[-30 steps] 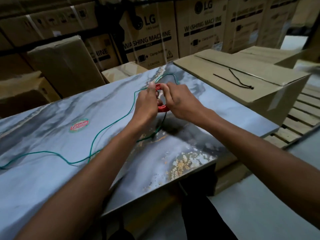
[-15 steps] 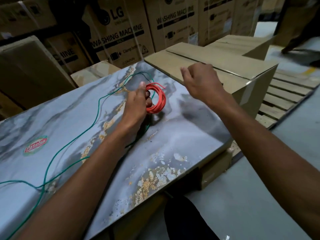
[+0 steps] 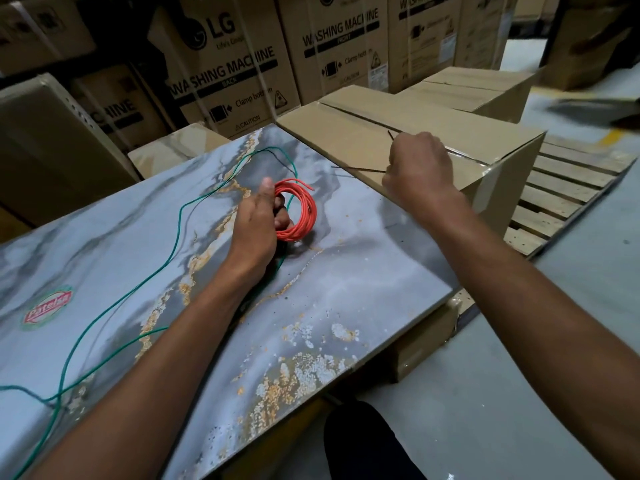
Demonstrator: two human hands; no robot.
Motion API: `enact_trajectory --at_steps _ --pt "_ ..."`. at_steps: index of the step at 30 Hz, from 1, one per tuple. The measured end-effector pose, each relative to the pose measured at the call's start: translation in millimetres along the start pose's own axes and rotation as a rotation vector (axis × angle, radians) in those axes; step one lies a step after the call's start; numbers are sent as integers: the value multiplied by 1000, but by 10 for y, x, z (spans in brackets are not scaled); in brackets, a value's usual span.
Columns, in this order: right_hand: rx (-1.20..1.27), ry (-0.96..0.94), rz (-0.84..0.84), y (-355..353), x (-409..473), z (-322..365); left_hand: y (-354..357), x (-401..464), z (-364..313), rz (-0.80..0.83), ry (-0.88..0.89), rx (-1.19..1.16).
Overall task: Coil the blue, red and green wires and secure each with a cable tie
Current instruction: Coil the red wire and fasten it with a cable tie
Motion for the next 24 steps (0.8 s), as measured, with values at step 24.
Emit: enact_trajectory --at_steps 24 --pt "-97 -165 -7 25 -120 276 10 -11 26 67 40 13"
Point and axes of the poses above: each hand's wrist, its own x-axis towards the middle knuckle, its own y-axis out of the palm, z = x × y, the point moved 7 cm from there along x, towards the middle knuckle, and after that the axes turned 5 degrees about -x, right-handed, at the moved point
